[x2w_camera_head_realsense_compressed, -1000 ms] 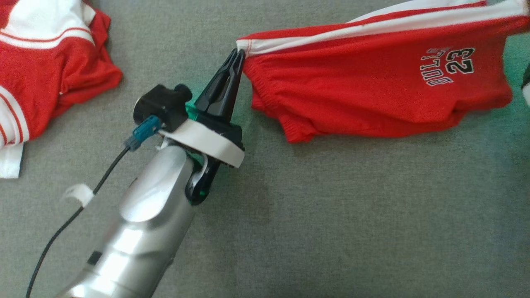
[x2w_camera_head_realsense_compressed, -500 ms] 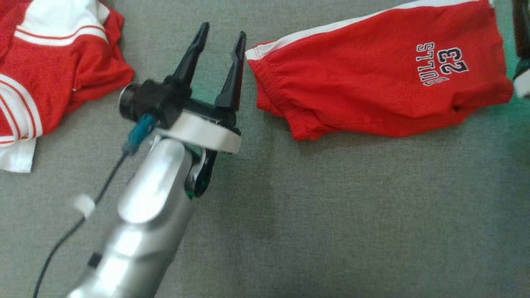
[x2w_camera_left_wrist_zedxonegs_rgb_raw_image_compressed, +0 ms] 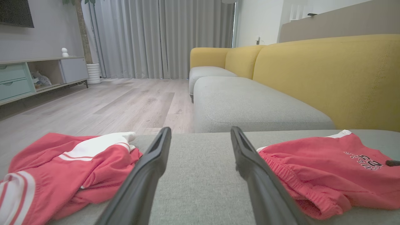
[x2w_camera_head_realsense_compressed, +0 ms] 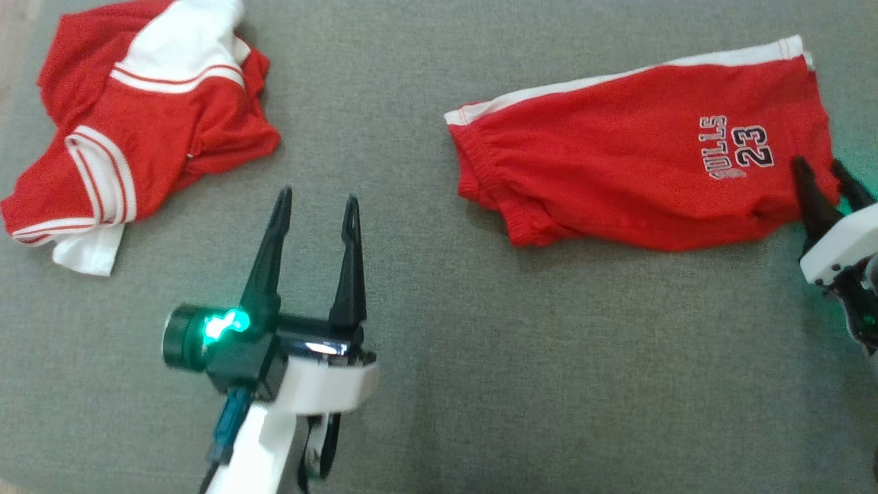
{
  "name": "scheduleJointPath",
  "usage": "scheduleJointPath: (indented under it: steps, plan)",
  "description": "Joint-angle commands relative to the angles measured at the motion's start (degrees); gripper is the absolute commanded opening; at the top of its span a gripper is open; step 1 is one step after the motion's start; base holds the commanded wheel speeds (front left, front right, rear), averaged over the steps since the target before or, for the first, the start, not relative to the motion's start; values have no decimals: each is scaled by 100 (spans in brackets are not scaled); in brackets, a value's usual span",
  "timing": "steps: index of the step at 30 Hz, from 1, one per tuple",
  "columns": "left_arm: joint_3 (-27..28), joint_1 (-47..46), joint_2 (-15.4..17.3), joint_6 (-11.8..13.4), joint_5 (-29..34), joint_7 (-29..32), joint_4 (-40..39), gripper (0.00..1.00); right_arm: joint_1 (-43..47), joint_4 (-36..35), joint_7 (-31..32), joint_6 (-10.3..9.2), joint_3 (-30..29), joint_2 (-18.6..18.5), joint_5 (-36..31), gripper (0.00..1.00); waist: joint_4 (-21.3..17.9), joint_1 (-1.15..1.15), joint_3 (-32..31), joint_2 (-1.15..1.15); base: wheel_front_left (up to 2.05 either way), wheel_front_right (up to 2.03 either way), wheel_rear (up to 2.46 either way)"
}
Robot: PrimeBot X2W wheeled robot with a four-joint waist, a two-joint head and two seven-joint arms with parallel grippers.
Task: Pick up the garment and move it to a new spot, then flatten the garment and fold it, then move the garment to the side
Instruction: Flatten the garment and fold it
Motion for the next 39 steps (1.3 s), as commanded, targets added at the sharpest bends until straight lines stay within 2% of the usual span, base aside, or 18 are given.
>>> scheduleJointPath:
  steps: [1, 5, 10, 13, 19, 27, 31, 35, 36, 37, 39]
  plan:
    - [224, 155, 4, 63, 35, -28, -270, 100, 183, 143, -114, 36, 11, 27, 63, 0, 52, 1, -154, 0, 0, 0, 0]
    - [301, 383, -2, 56, 7, -28, -345, 100, 173, 395, -337, 36, -176, -107, 53, 0, -59, 1, -310, 0, 0, 0, 0]
    - [351, 432, -3, 19, 40, -28, -439, 100, 341, 529, -435, 36, -393, -520, 82, 0, -288, 1, -443, 0, 0, 0, 0]
    - [379, 429, -4, -19, 72, -28, -449, 100, 471, 453, -485, 36, -499, -762, 59, 0, -404, 1, -481, 0, 0, 0, 0]
    - [378, 425, -4, -82, 86, -28, -395, 100, 448, 27, -764, 36, -605, -928, -139, 0, -527, 1, -535, 0, 0, 0, 0]
    - [330, 503, -4, -164, 57, -28, -233, 100, 256, -1284, -714, 36, -432, -547, -933, 0, -484, 1, -772, 0, 0, 0, 0]
    - [327, 545, -5, -198, 35, -28, -195, 100, 336, -2151, -264, 36, -75, -165, -1362, 0, -357, 1, -882, 0, 0, 0, 0]
    - [316, 587, -5, -181, -20, -28, -190, 100, 554, -2821, 291, 36, 491, 238, -1496, 0, -199, 1, -918, 0, 0, 0, 0]
    - [312, 594, -5, -174, -42, -28, -191, 100, 617, -2900, 376, 36, 614, 335, -1498, 6, -159, 1, -917, 0, 0, 0, 0]
    - [299, 597, -5, -174, -63, -28, -188, 100, 688, -2950, 443, 36, 715, 425, -1488, 100, -116, 1, -916, 0, 0, 0, 0]
    - [282, 609, -5, -159, -109, -28, -187, 100, 818, -3032, 426, 36, 796, 567, -1492, 100, -41, 1, -923, 0, 0, 0, 0]
